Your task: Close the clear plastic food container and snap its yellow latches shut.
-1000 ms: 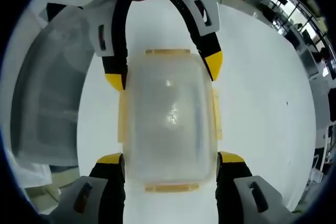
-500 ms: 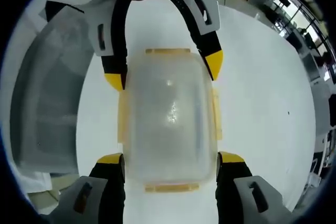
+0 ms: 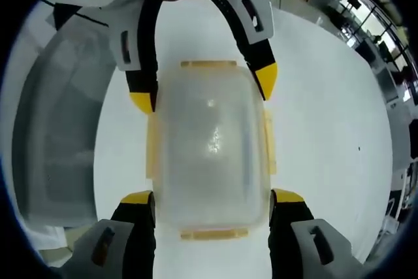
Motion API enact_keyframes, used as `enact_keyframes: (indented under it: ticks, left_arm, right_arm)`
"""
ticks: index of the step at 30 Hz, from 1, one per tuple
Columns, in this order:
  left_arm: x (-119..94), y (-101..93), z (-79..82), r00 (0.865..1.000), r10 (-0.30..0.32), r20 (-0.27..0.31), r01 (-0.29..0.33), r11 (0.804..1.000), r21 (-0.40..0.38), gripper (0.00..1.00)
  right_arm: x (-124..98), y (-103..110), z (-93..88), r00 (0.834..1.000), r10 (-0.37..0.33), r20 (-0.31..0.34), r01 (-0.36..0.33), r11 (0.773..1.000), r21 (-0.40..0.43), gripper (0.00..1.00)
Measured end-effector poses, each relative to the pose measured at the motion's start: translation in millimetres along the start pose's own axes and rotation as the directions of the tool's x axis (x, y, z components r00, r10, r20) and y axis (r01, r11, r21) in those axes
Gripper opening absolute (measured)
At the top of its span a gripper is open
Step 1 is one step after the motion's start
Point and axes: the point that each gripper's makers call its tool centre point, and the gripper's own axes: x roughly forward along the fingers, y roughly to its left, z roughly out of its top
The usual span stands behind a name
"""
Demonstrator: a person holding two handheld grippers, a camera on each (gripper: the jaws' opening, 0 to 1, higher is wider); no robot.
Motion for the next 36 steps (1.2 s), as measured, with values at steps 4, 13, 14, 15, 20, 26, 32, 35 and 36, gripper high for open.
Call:
enact_keyframes:
  ticks: [4, 13, 14, 15, 20, 26, 32, 35, 36]
  left_arm:
    - [-1, 0.8, -3.9, 1.000, -0.002, -0.006, 0.002, 1.000, 0.005, 0.74]
    - [-5, 3.3, -13.3, 1.000, -0.001, -0.012, 0.001, 1.000, 0.008, 0.75]
    - [-5, 3.6, -14.3, 1.000, -0.001, -0.013, 0.001, 1.000, 0.008, 0.75]
    - [-6, 3.6, -14.8, 1.000, -0.001, -0.013, 0.001, 1.000, 0.009, 0.75]
    - [-7, 4.5, -18.8, 1.000, -0.003, -0.013, 0.003, 1.000, 0.011, 0.75]
    - [-7, 3.4, -18.6, 1.000, -0.006, -0.014, 0.006, 1.000, 0.010, 0.75]
    - [-7, 4.5, -18.5, 1.000, -0.014, -0.014, 0.014, 1.000, 0.010, 0.75]
    - [-7, 6.9, -18.6, 1.000, -0.016, -0.017, 0.016, 1.000, 0.017, 0.75]
    - [-7, 7.7, -18.7, 1.000, -0.016, -0.017, 0.017, 1.000, 0.019, 0.75]
  right_arm:
    - [1, 0, 3.8, 1.000, -0.002, 0.004, 0.002, 1.000, 0.006, 0.70]
    - [4, -2, 13.7, 1.000, -0.005, 0.006, 0.005, 1.000, 0.011, 0.70]
    - [4, -1, 14.8, 1.000, -0.005, 0.007, 0.005, 1.000, 0.013, 0.71]
    - [5, -1, 15.7, 1.000, -0.006, 0.006, 0.006, 1.000, 0.013, 0.71]
    - [6, -1, 19.4, 1.000, -0.008, 0.008, 0.008, 1.000, 0.018, 0.71]
    - [7, -1, 18.9, 1.000, -0.006, 0.008, 0.005, 1.000, 0.020, 0.71]
    - [7, -2, 19.3, 1.000, -0.008, 0.004, 0.008, 1.000, 0.025, 0.71]
    - [6, -3, 19.6, 1.000, -0.009, 0.005, 0.009, 1.000, 0.029, 0.71]
    - [7, -5, 19.8, 1.000, -0.010, 0.006, 0.010, 0.999, 0.032, 0.71]
